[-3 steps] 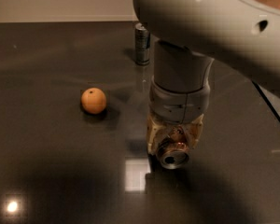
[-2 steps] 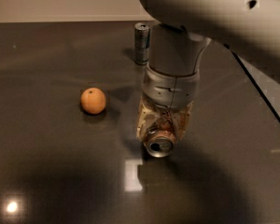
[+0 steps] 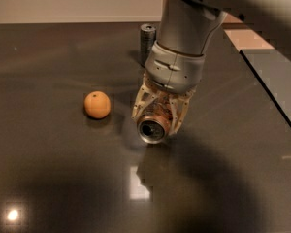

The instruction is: Place orange can upright

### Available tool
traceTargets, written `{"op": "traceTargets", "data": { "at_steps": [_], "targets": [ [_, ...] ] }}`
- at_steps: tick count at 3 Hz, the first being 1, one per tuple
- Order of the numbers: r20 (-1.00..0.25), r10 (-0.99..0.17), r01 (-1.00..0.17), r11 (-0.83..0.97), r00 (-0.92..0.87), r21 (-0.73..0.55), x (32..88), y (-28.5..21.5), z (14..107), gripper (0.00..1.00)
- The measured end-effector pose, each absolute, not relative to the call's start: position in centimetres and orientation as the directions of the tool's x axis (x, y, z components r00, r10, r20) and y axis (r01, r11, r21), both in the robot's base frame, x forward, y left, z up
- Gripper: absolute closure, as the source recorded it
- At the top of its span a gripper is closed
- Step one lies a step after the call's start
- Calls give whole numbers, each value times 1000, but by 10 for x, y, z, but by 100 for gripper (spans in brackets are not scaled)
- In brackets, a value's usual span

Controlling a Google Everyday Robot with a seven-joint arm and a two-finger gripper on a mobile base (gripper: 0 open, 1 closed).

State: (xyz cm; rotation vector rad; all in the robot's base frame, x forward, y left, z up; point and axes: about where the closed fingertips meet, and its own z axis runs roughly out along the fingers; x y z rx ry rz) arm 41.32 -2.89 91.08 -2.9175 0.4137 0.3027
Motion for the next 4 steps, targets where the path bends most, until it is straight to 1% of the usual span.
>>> {"op": "traceTargets", "data": {
  "at_steps": [1, 2, 3, 4],
  "targets": [
    [-190, -289, -325, -924, 938, -201, 426, -17, 912, 100],
    [-188, -289, -325, -924, 939, -202, 426, -16, 913, 100],
    [-243, -340, -398, -882, 908, -252, 426, -19, 925, 100],
    [-355, -415, -524, -794, 838, -308, 421, -28, 939, 100]
  ]
}}
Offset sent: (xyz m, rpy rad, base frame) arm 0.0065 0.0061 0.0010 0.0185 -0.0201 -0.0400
